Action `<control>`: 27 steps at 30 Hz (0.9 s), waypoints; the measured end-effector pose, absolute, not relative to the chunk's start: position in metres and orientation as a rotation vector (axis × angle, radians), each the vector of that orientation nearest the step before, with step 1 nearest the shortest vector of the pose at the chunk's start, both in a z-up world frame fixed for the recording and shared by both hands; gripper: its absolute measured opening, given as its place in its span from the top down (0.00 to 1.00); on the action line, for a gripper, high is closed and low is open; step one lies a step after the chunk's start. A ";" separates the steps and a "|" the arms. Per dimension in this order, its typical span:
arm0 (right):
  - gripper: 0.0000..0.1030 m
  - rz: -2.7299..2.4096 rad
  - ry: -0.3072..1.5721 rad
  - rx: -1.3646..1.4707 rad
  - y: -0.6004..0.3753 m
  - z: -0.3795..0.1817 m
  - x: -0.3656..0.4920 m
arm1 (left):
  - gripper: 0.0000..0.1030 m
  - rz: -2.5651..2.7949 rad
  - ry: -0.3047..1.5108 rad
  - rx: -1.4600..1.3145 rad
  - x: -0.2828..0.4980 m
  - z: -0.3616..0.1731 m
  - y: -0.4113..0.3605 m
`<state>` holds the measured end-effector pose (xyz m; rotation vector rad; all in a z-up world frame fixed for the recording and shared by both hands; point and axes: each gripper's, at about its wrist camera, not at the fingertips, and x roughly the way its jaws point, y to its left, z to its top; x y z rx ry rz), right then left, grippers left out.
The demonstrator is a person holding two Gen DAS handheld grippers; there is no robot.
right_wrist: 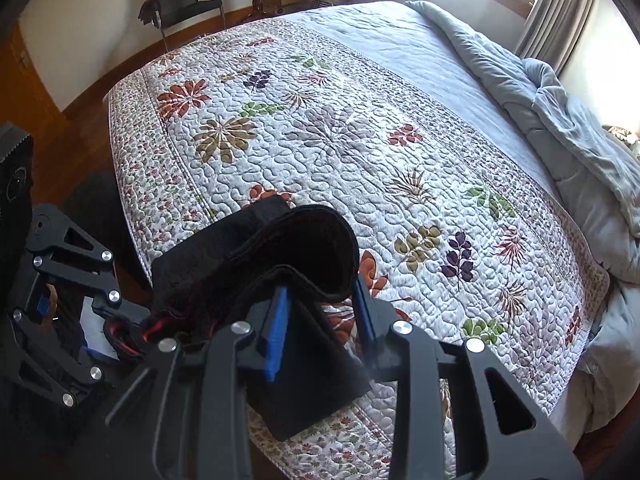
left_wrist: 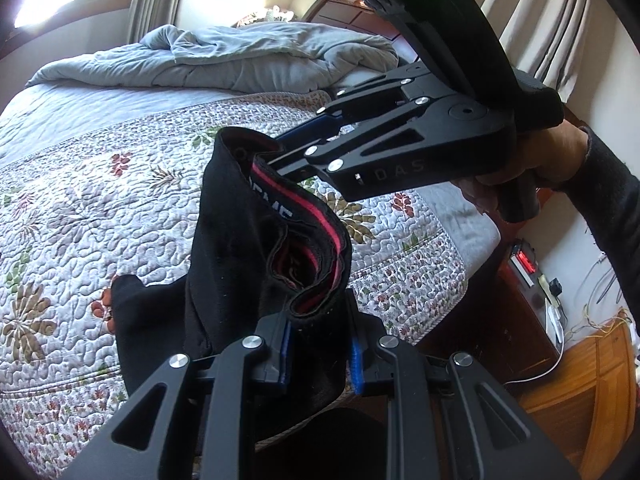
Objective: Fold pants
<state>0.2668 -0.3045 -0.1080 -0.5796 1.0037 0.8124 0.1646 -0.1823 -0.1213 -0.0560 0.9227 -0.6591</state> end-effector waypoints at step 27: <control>0.70 0.811 1.056 -0.498 -0.375 -0.181 0.284 | 0.78 -0.669 1.031 -0.004 0.183 -0.180 -0.247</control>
